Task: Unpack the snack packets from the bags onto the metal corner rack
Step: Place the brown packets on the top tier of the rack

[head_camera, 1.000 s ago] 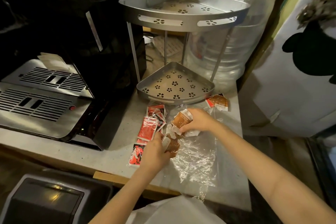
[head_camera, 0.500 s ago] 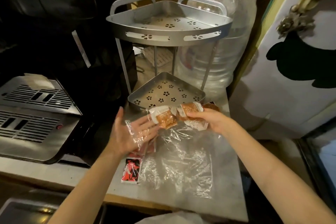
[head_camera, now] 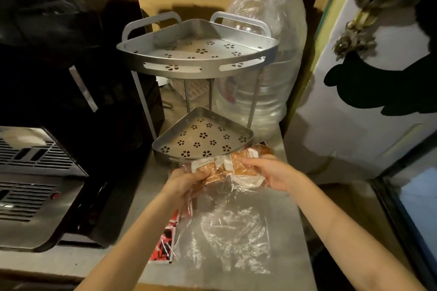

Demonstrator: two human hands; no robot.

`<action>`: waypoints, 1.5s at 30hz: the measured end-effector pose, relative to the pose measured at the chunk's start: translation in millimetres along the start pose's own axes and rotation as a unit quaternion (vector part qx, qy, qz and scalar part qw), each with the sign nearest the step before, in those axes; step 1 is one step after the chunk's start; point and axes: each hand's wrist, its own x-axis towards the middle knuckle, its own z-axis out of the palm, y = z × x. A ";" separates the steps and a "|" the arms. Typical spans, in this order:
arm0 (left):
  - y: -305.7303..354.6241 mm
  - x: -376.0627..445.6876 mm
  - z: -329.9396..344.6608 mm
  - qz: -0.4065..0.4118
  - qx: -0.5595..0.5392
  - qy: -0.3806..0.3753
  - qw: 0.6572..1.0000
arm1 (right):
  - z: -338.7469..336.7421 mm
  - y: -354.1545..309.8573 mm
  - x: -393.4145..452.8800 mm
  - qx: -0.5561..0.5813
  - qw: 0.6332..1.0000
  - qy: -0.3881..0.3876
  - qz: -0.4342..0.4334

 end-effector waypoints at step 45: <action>410.0 -119.3 32.6 0.690 0.172 0.078 0.699 | 36.2 -368.8 -97.0 -0.090 0.737 0.084 -0.664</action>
